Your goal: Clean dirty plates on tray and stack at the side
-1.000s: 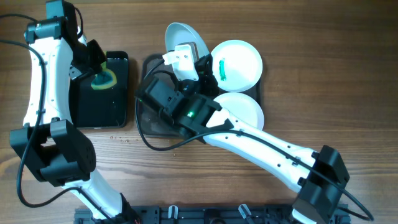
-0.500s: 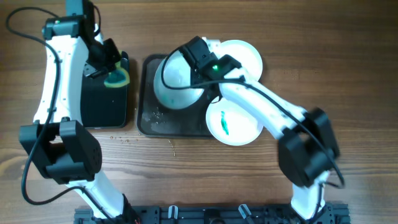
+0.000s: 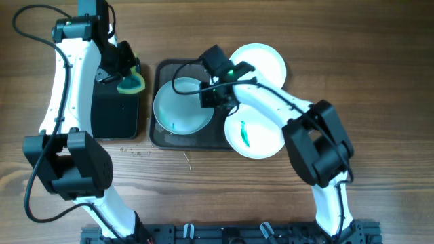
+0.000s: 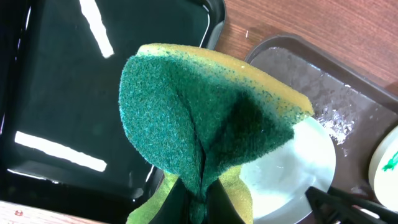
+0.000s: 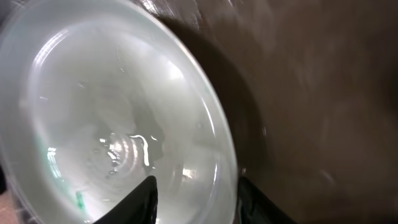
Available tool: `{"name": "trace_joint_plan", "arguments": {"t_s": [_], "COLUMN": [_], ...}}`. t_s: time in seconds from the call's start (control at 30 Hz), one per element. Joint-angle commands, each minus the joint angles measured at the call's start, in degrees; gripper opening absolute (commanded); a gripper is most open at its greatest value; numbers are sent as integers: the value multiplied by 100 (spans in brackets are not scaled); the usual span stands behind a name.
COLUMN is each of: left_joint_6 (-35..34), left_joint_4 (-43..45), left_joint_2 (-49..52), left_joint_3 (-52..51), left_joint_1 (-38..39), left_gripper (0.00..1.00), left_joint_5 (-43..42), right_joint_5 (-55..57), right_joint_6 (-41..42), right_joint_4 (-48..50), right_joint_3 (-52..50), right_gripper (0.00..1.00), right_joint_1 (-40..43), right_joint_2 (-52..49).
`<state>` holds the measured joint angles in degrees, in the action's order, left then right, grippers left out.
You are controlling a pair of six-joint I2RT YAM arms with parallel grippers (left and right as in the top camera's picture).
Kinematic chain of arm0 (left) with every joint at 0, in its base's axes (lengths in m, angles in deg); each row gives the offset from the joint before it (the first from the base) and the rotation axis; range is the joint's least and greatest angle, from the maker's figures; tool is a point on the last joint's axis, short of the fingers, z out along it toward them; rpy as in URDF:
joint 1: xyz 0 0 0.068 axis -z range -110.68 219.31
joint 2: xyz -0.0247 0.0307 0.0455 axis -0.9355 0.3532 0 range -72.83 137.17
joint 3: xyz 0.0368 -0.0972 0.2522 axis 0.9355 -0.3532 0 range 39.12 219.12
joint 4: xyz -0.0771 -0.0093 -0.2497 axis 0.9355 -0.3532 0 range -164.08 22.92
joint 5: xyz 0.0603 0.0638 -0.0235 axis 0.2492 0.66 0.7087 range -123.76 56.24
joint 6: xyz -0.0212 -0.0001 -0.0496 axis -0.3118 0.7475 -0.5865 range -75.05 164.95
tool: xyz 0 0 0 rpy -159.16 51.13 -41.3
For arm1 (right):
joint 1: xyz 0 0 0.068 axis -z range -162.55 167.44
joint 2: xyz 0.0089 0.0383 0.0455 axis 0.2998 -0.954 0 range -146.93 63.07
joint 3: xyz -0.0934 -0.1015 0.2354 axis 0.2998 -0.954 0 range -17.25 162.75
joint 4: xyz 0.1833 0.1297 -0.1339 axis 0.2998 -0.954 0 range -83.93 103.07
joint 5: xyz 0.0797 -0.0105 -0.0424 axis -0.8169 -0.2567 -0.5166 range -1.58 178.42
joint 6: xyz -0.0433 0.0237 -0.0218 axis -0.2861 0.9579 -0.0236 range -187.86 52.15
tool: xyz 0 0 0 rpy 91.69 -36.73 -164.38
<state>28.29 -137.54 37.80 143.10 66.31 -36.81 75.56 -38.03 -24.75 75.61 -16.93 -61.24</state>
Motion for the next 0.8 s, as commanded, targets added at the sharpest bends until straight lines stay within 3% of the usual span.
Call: {"name": "trace_joint_plan", "arguments": {"t_s": [0.0, 0.47, 0.77], "left_joint_6": [-52, -74, -74], "left_joint_4": [81, 101, 101], "left_joint_2": [-35, -35, -35], "left_joint_3": [26, 26, 26], "left_joint_1": [39, 57, 63], "left_gripper": [4, 4, 4], "left_joint_5": [-52, -52, -55], "right_joint_5": [-826, -824, -778], "right_joint_6": [-925, -1766, -1239], "right_joint_4": [229, 662, 758], "right_joint_3": [13, 13, 11], "right_gripper": [38, 33, 15], "right_joint_1": [415, 400, 356], "right_joint_2": [0, -330, -481]}}
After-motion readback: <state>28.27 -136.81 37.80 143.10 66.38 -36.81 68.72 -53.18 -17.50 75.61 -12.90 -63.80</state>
